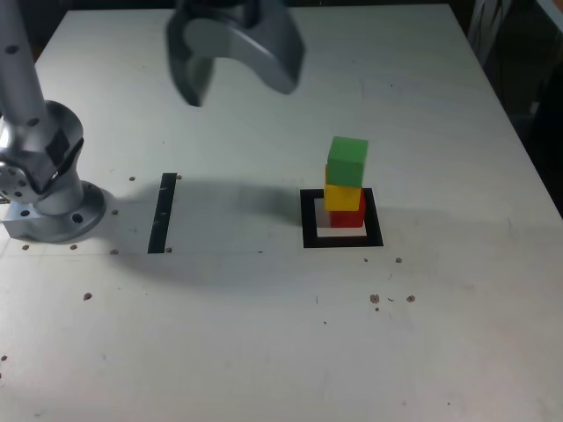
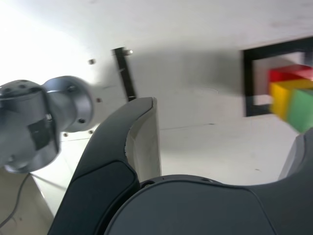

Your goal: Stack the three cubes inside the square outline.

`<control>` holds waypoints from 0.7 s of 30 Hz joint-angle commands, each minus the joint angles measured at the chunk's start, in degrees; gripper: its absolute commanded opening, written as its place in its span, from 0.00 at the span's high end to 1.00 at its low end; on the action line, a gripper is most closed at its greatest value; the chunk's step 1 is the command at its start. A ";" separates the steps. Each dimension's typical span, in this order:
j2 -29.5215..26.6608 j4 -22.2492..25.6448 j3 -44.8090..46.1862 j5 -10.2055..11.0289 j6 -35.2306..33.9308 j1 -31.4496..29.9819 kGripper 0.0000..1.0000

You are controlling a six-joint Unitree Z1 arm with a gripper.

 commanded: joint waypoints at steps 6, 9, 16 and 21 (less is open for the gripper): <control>-4.48 -11.30 22.32 -1.07 -0.79 3.52 0.01; -4.60 -17.74 29.67 -2.24 -0.94 3.93 0.01; -5.96 -27.06 41.37 -4.85 -1.38 4.02 0.01; -6.98 -28.37 44.62 -5.72 -1.68 4.02 0.01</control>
